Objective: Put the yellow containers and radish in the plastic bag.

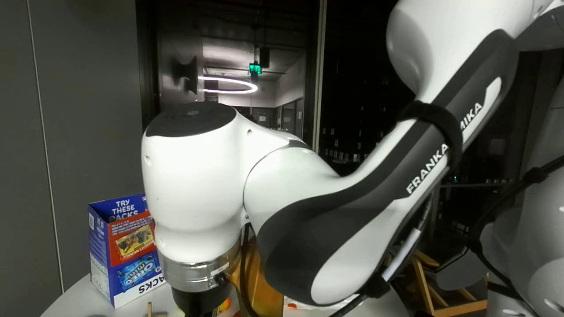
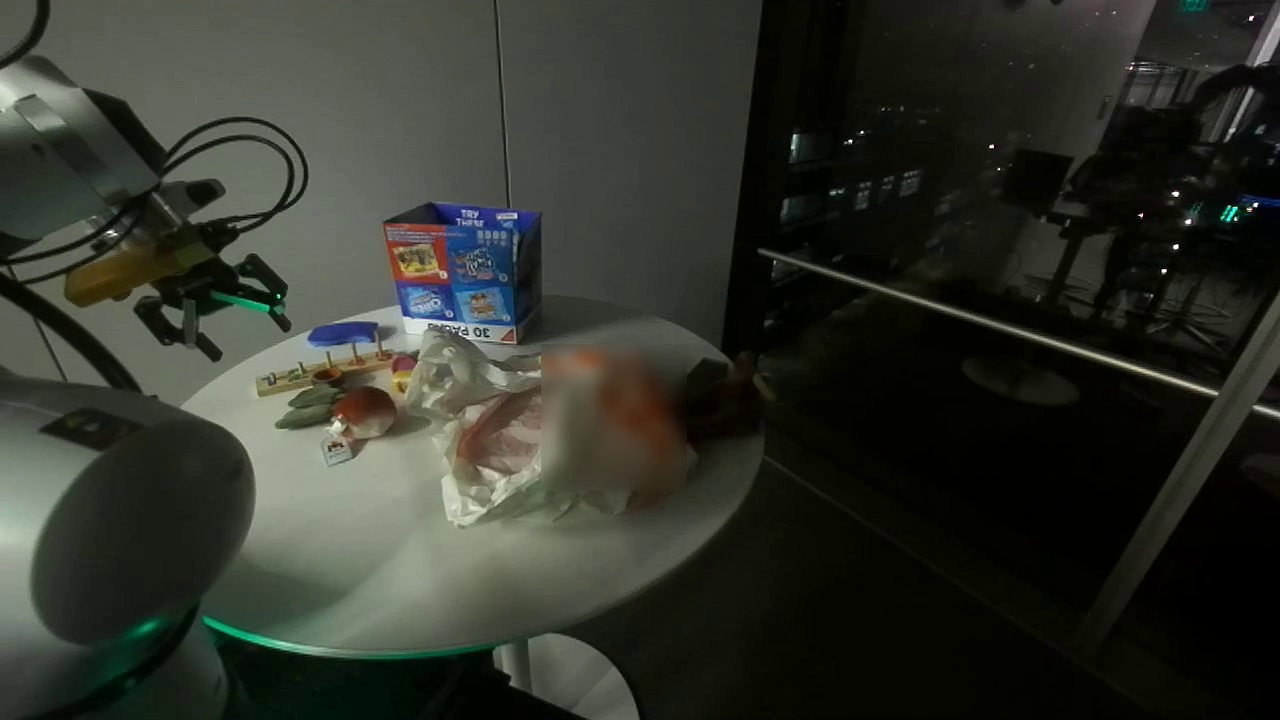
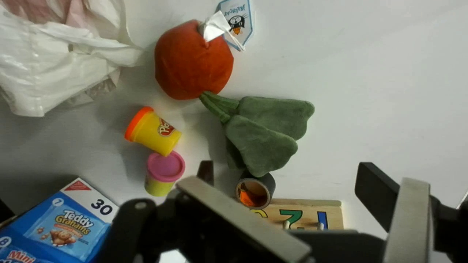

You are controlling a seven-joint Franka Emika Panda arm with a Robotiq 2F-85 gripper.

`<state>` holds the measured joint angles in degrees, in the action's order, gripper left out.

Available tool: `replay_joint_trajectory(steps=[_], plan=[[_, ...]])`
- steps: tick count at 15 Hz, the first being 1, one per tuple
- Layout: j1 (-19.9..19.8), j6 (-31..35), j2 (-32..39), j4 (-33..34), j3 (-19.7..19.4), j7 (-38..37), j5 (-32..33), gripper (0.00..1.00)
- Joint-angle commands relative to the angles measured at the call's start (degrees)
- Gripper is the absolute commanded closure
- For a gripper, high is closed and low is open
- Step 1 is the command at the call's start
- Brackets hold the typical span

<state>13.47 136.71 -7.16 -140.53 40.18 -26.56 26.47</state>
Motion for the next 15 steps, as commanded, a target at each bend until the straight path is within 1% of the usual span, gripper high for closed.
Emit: replay_joint_trajectory(steps=[1, 3, 5, 8, 10, 11, 15], plan=[[0.4, 4.9, 3.9, 2.5, -2.1, -1.7, 8.5, 0.0], [0.3, 5.3, 7.0, 5.0, -3.9, -2.8, 14.1, 0.0], [0.9, 4.4, 11.0, 8.4, -6.8, -4.1, 19.3, 0.0], [2.7, 3.3, 17.4, 14.9, -12.9, -4.0, 24.0, 0.0], [4.6, 3.0, 21.4, 19.0, -16.5, -3.6, 23.8, 0.0], [5.6, 2.2, 23.4, 21.0, -17.9, -3.6, 21.7, 0.0], [8.6, 0.2, 27.7, 25.1, -21.7, -3.1, 14.3, 0.0]])
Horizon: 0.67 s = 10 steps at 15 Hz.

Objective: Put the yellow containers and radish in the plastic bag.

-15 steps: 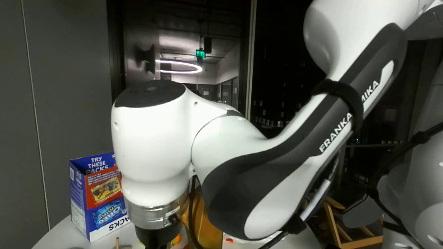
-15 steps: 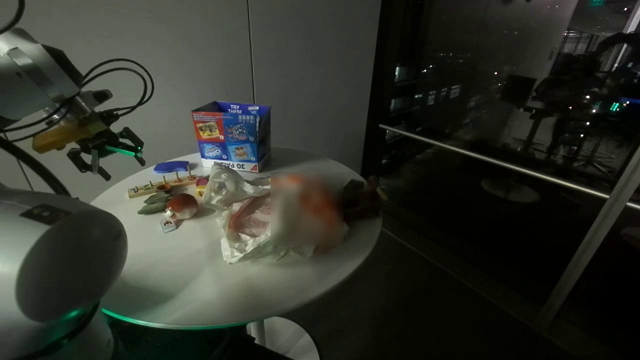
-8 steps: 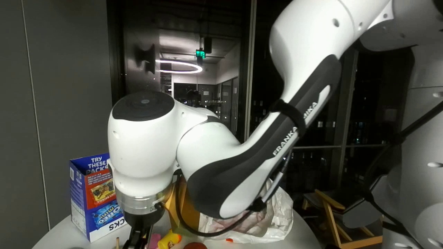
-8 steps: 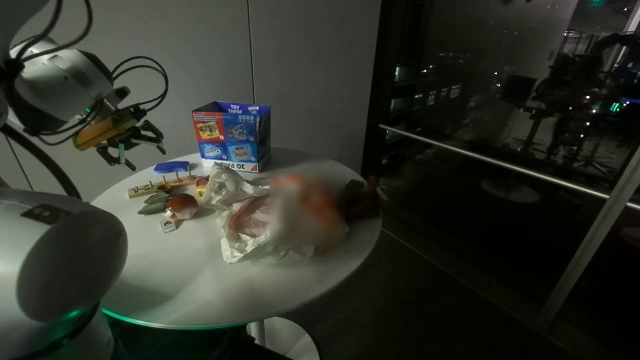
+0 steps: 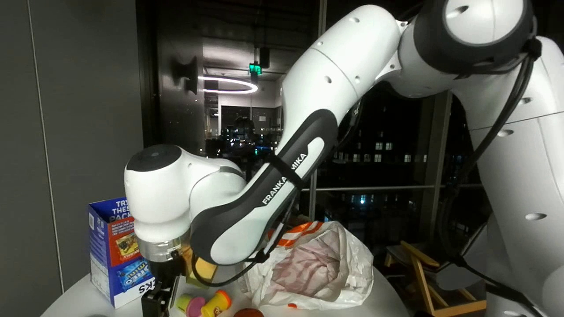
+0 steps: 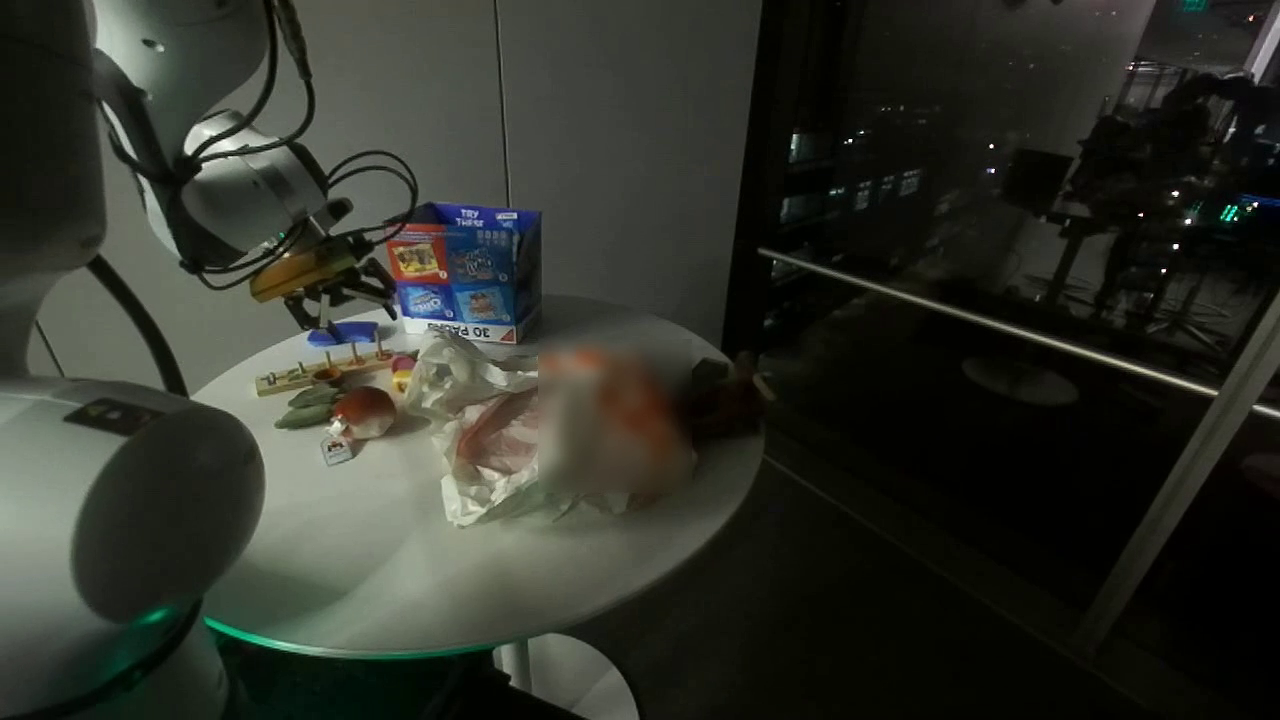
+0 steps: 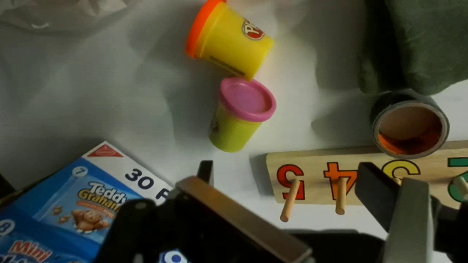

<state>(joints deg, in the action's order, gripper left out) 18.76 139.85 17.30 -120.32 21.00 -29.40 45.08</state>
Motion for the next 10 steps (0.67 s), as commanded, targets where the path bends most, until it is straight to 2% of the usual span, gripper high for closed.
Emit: replay_joint_trajectory(steps=[1, 10], plan=[[4.2, -3.6, 3.8, 5.7, -3.5, -0.7, -5.5, 0.0], [9.4, -6.6, 6.6, 8.9, -9.5, -4.5, -4.1, 0.0]])
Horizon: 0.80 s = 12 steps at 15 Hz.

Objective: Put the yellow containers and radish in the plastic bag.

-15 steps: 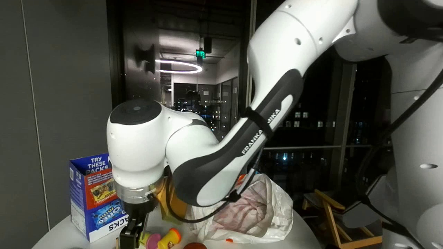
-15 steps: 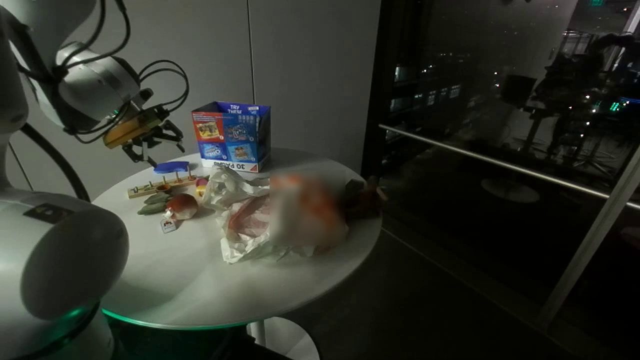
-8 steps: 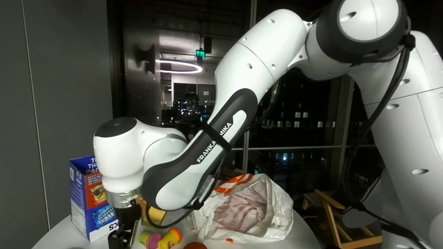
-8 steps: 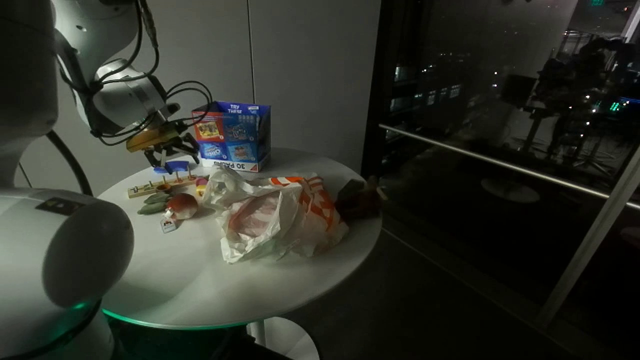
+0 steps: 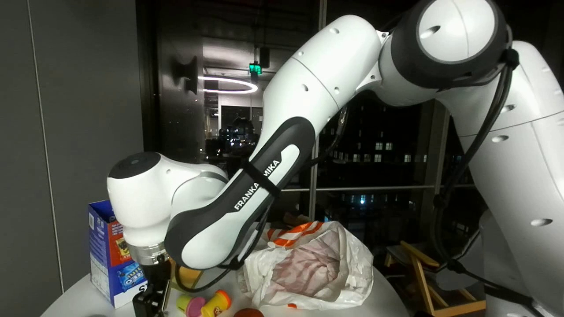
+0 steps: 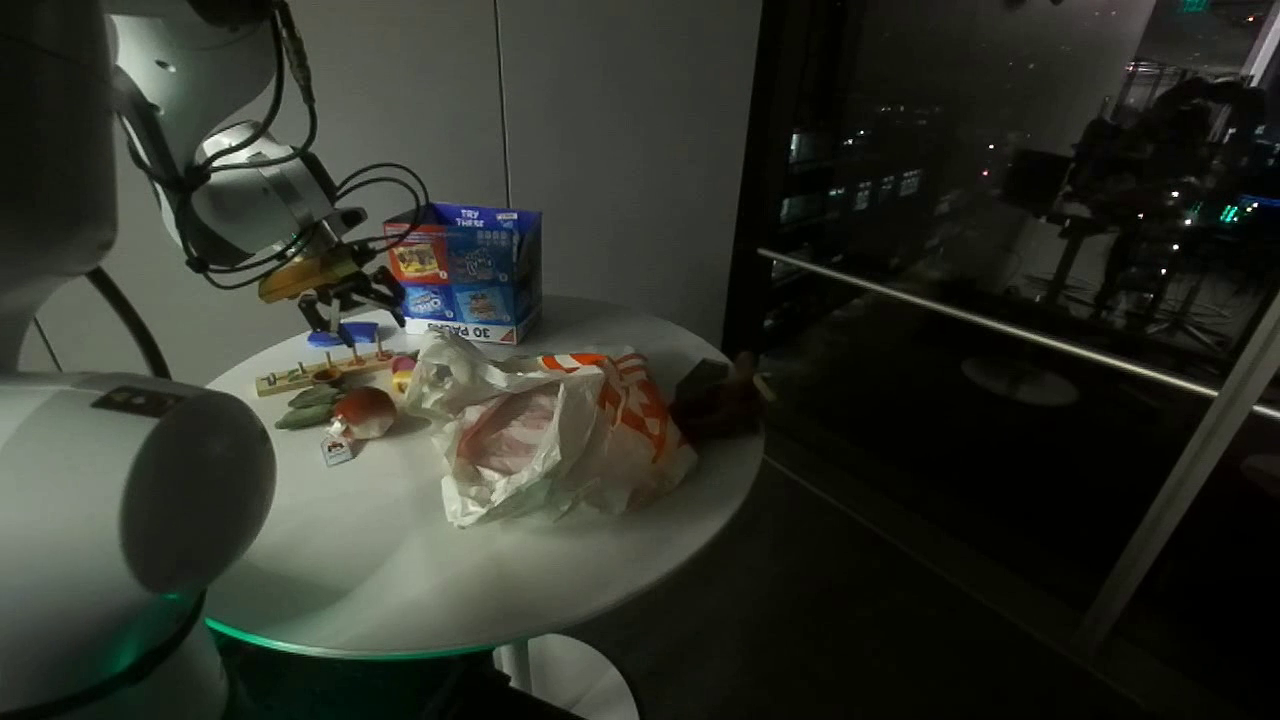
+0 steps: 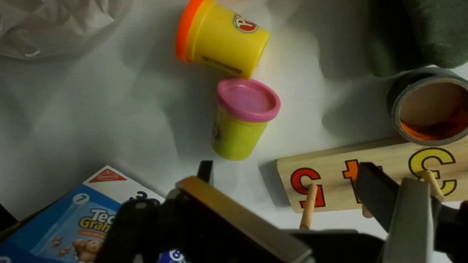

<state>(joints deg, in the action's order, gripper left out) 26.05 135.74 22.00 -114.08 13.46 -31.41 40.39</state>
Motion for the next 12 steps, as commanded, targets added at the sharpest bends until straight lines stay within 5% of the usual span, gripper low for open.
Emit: replay_joint_trajectory(steps=[1, 12], plan=[[2.5, -3.1, 2.3, 3.0, -2.3, -3.1, 0.6, 0.0], [2.7, -3.7, 3.6, 3.0, -2.7, -6.7, -1.6, 0.0]])
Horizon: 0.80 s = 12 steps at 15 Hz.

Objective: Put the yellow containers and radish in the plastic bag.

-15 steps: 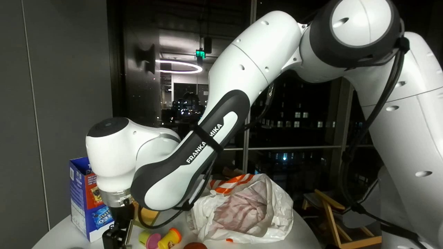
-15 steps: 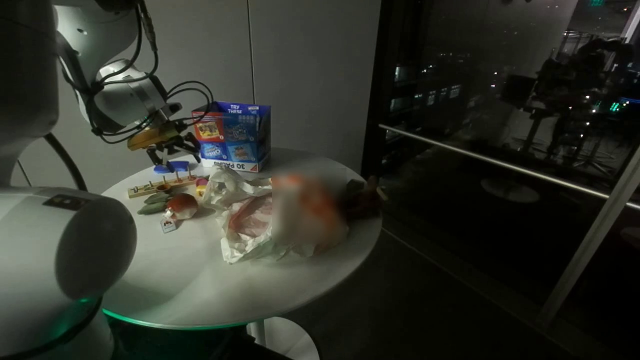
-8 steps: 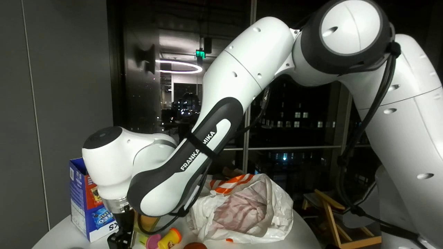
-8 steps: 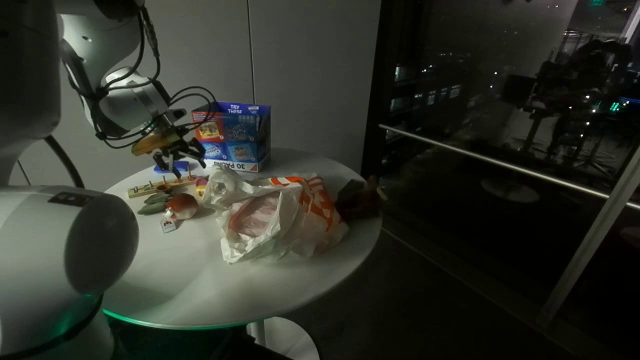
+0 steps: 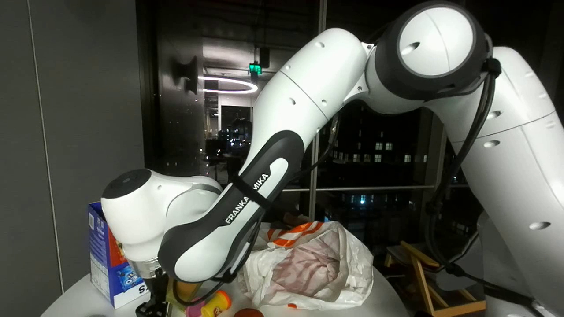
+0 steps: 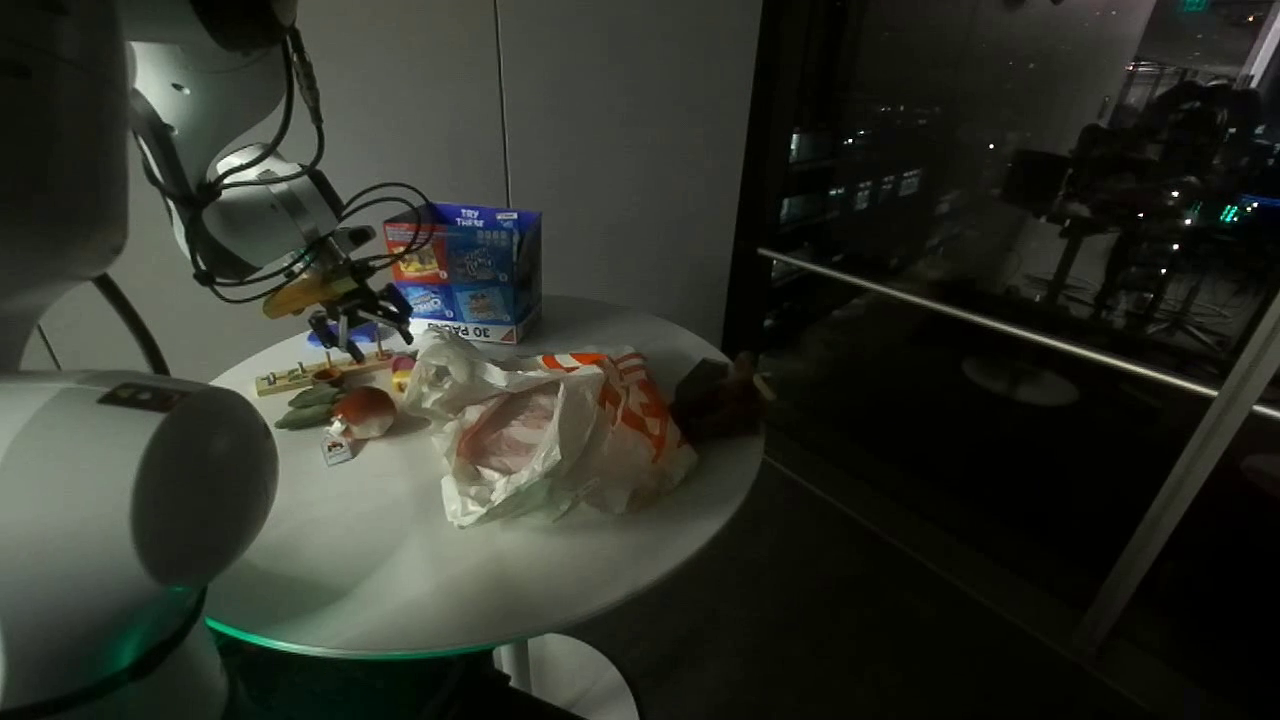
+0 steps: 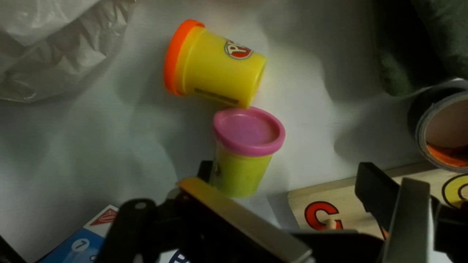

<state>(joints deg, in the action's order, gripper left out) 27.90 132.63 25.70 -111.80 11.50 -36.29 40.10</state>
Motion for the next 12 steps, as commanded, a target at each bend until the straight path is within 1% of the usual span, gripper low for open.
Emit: replay_joint_trajectory(steps=[1, 5, 8, 12], plan=[[0.7, -0.5, -0.1, 0.8, -0.5, -2.1, -2.0, 0.0], [1.0, -1.1, 0.0, 0.9, -0.6, -3.4, -4.2, 0.0], [2.0, -2.7, 0.0, 1.3, -1.7, -6.7, -2.8, 0.0], [2.4, -4.5, 0.3, 1.7, -1.7, -9.7, -2.9, 0.0]])
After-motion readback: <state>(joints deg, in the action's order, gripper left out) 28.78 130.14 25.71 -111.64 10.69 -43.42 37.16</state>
